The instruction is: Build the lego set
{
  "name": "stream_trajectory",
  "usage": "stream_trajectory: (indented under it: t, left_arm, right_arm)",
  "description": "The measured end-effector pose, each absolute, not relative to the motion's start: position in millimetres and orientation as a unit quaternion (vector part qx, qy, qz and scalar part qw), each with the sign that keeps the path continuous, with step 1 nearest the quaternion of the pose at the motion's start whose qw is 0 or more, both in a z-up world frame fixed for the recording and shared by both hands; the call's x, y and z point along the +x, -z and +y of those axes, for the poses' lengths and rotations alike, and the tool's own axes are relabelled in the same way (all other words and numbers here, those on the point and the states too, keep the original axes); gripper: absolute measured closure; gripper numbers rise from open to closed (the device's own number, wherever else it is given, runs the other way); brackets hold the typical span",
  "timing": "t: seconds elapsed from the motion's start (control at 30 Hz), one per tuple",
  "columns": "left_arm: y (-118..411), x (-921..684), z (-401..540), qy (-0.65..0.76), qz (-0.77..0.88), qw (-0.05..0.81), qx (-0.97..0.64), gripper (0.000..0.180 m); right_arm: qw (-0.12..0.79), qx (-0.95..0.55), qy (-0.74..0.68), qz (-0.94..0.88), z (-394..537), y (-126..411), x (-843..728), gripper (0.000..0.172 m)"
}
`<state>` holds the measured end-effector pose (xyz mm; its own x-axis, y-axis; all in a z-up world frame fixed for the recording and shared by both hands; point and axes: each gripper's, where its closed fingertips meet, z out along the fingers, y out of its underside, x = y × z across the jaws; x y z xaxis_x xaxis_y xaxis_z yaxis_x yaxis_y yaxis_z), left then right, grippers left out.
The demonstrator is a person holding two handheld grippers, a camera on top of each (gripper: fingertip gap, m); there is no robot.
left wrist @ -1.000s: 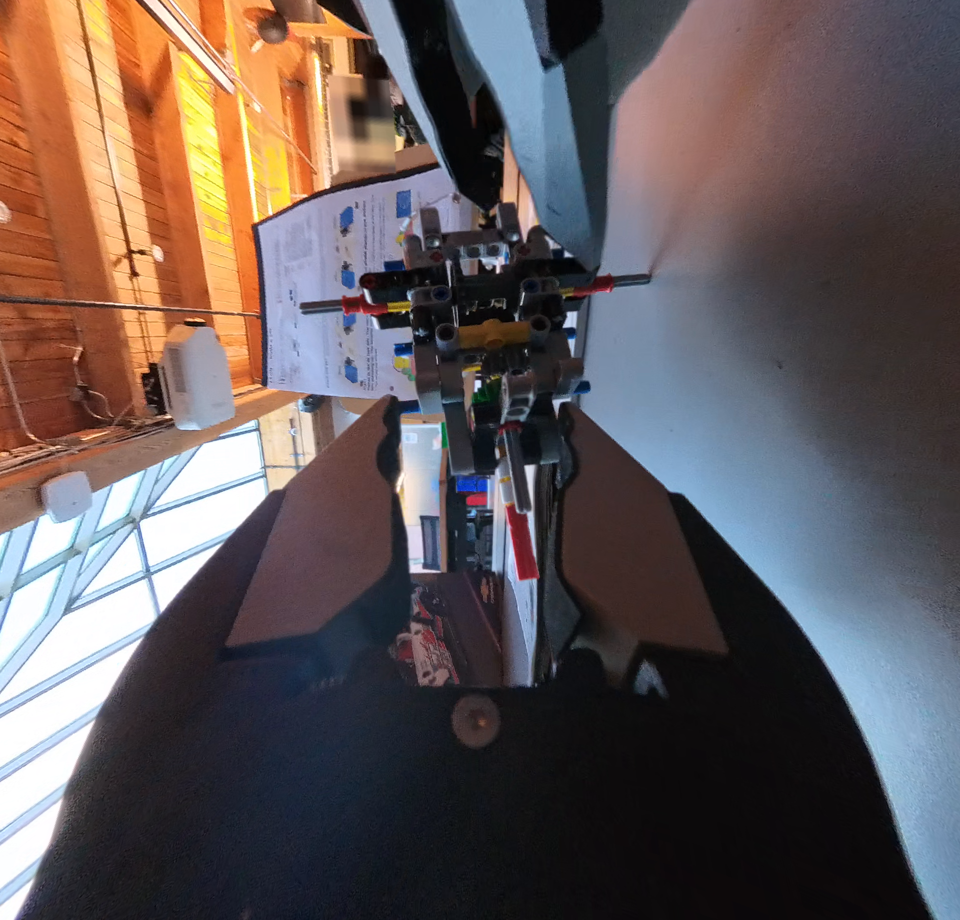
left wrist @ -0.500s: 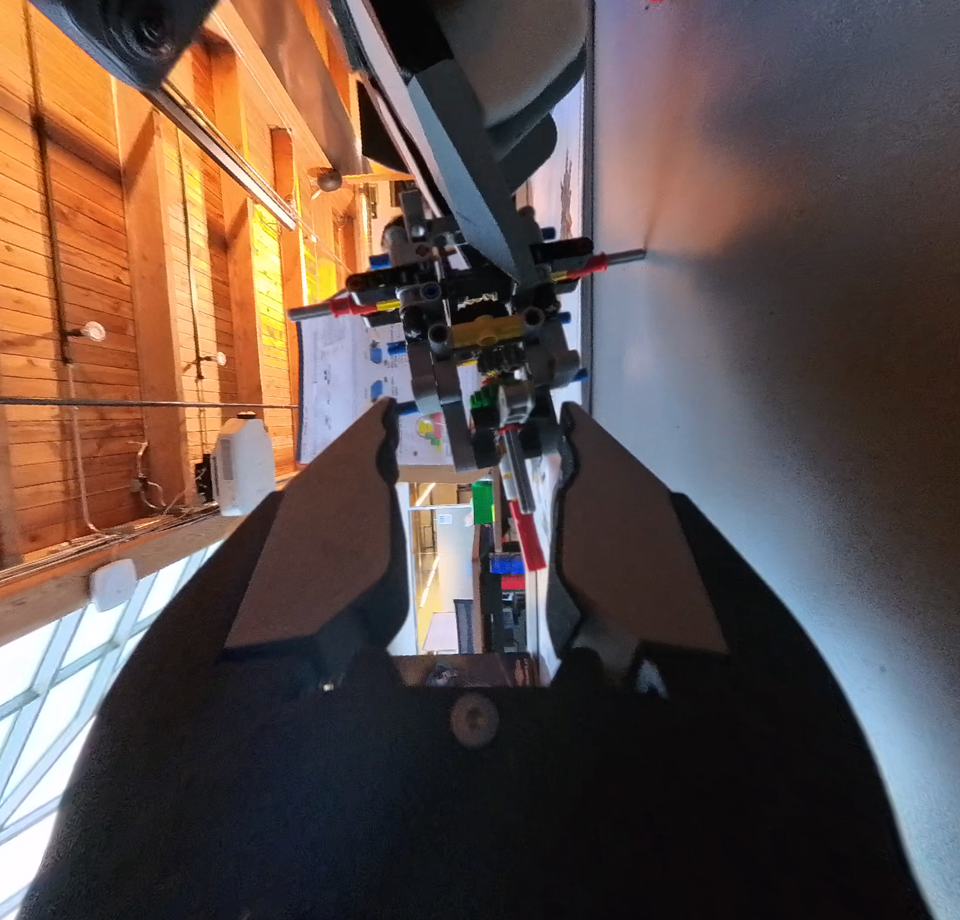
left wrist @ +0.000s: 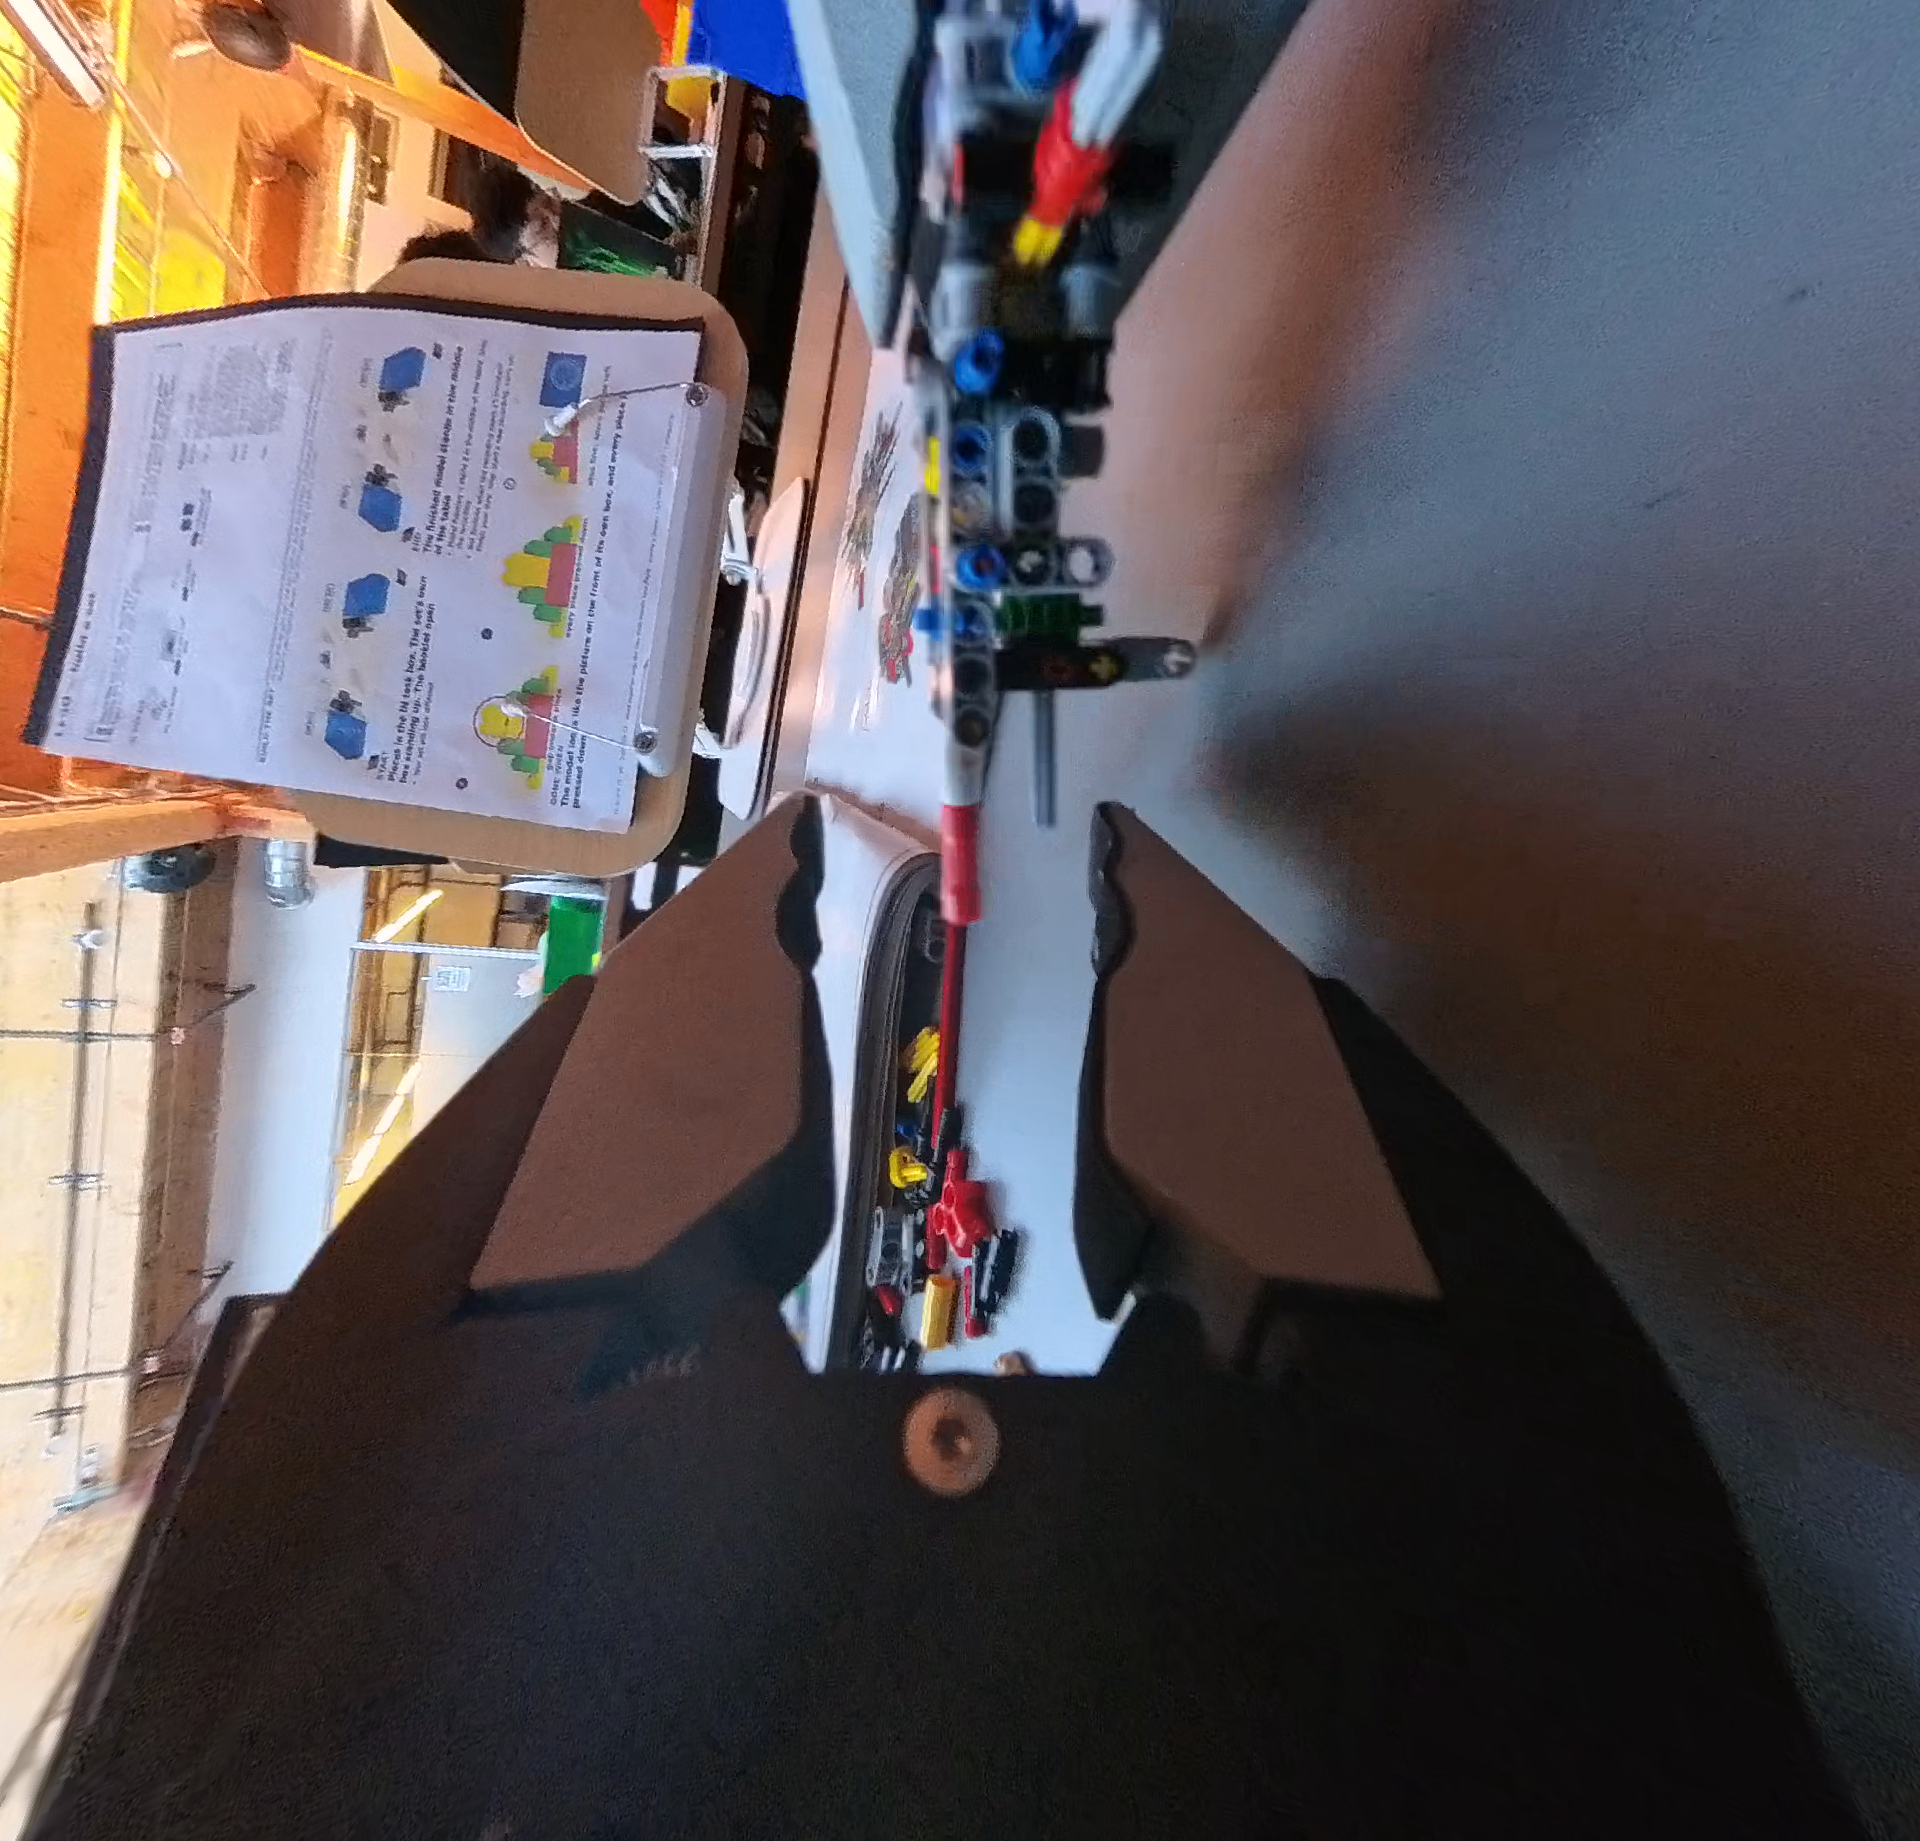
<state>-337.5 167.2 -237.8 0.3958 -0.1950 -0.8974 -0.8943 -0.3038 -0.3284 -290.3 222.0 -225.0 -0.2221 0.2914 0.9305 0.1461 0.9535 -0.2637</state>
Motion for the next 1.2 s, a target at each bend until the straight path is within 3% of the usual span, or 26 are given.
stream_trajectory:
  t: [0.3, 0.47, 0.67, 0.77, 0.9, 1.1, 1.2]
  left_arm:
    - [236, -343, 166, -0.410, 0.376, 0.438, -0.706, 0.133]
    - [235, -350, 167, -0.413, 0.363, 0.435, -0.712, 0.134]
    - [235, -354, 169, -0.420, 0.356, 0.431, -0.715, 0.132]
    - [233, -355, 169, -0.416, 0.347, 0.435, -0.719, 0.128]
    - [224, -352, 156, -0.372, 0.300, 0.457, -0.750, 0.119]
    - [254, -323, 103, -0.182, 0.253, 0.419, -0.852, 0.120]
    - [261, -314, 83, -0.091, 0.208, 0.408, -0.884, 0.122]
  right_arm:
    - [0.547, -0.275, -0.154, -0.775, 240, 229, -297, 0.147]
    - [0.559, -0.275, -0.155, -0.767, 243, 226, -296, 0.148]
    - [0.514, -0.371, -0.266, -0.726, 257, 205, -295, 0.149]
    - [0.424, -0.435, -0.374, -0.701, 252, 196, -295, 0.150]
    - [0.227, -0.497, -0.491, -0.679, 222, 202, -294, 0.149]
    - [-0.042, -0.530, -0.538, -0.654, 173, 221, -297, 0.149]
    - [-0.117, -0.536, -0.513, -0.660, 165, 236, -308, 0.149]
